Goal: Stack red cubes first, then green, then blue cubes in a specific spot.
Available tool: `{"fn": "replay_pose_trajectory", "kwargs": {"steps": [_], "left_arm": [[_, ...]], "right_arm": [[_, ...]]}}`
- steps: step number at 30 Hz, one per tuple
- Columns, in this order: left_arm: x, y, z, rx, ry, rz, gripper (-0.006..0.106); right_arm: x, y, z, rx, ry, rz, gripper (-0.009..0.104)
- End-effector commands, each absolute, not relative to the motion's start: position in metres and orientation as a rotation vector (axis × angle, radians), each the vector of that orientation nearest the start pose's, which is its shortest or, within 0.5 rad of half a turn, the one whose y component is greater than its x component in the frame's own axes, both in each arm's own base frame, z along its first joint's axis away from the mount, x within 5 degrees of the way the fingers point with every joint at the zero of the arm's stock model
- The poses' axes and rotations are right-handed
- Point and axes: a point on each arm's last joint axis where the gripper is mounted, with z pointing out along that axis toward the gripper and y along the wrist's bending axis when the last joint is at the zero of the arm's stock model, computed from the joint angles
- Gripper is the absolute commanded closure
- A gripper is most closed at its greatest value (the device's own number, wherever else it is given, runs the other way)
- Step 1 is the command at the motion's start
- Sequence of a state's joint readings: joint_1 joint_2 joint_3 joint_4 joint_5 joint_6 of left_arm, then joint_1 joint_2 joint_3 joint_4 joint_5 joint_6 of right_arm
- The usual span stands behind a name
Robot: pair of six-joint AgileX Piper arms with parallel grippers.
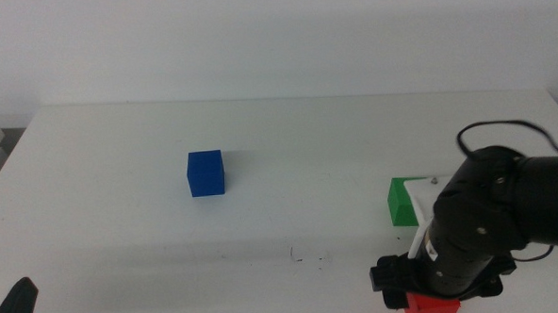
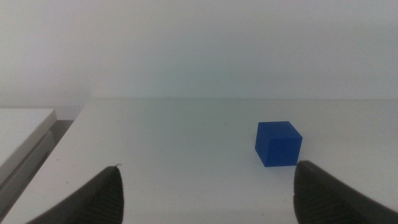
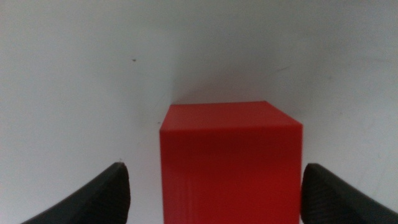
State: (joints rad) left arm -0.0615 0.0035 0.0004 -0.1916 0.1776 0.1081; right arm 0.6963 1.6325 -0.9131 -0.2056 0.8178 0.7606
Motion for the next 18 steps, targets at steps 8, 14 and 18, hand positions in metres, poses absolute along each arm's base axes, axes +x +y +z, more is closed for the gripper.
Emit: {"fn": "replay_pose_trajectory", "kwargs": {"steps": [8, 14, 18], "left_arm": [[0.056, -0.006, 0.199, 0.005, 1.643, -0.134, 0.007], [0.056, -0.006, 0.199, 0.005, 1.643, -0.134, 0.007], [0.056, -0.006, 0.199, 0.005, 1.643, -0.134, 0.007]], "right_arm": [[0.233, 0.169, 0.169, -0.047, 2.977, -0.109, 0.080], [0.243, 0.191, 0.209, 0.002, 2.963, -0.147, 0.092], [0.266, 0.222, 0.230, 0.017, 2.894, -0.097, 0.091]]}}
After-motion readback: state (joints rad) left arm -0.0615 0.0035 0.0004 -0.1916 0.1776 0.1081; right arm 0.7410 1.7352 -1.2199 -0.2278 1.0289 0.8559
